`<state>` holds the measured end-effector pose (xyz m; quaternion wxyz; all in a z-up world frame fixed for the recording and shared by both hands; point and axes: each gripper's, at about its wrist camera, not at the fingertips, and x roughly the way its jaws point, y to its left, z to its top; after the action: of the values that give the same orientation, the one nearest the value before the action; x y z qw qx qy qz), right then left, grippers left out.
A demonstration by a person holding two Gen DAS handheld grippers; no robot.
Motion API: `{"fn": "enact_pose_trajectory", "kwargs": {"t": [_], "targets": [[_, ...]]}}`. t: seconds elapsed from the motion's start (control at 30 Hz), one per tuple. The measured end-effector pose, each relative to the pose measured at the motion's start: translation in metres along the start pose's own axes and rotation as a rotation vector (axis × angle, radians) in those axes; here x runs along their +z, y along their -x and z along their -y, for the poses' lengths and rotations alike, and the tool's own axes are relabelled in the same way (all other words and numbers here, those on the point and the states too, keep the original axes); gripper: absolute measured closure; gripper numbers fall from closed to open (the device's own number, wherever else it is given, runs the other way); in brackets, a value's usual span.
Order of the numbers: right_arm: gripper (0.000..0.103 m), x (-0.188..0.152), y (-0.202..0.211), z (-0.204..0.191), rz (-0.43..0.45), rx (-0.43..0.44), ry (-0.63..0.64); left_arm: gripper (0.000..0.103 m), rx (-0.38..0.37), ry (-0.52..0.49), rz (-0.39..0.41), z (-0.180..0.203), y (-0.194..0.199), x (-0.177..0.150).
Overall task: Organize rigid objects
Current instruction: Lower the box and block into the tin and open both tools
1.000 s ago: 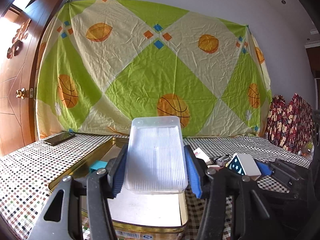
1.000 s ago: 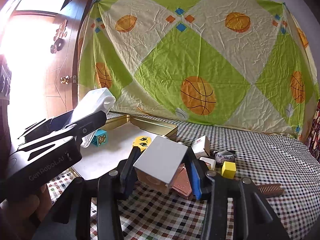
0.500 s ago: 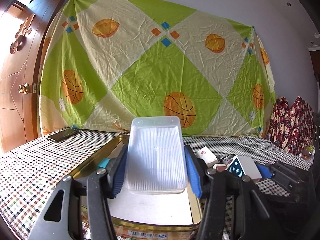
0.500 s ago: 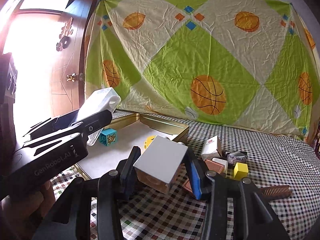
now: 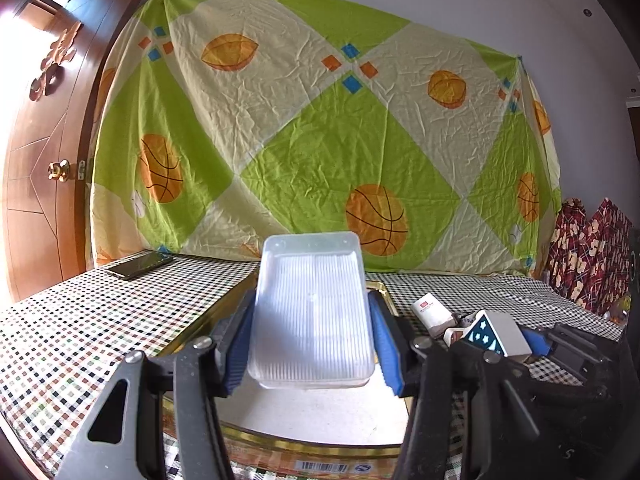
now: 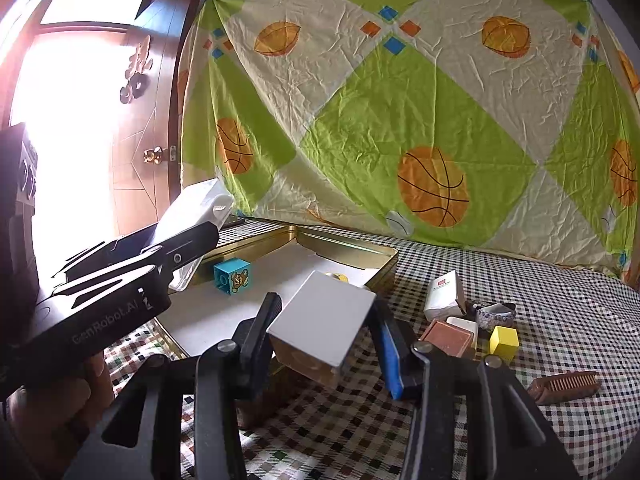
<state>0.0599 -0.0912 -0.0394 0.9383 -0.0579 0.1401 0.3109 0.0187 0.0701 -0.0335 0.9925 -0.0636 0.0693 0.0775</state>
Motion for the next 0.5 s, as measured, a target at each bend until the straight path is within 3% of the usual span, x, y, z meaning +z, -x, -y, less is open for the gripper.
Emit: {"fn": "enact_pose_trajectory", "kwargs": {"t": [0.27,0.5], "targets": [[0.056,0.019,-0.016,0.000,-0.031,0.066,-0.047,0.050,0.017,0.007,-0.064,-0.019,-0.012,0.007],[0.056,0.047,-0.056,-0.009,-0.104,0.098,-0.005,0.050,0.004,-0.008,-0.225,-0.028,-0.045,0.013]]}}
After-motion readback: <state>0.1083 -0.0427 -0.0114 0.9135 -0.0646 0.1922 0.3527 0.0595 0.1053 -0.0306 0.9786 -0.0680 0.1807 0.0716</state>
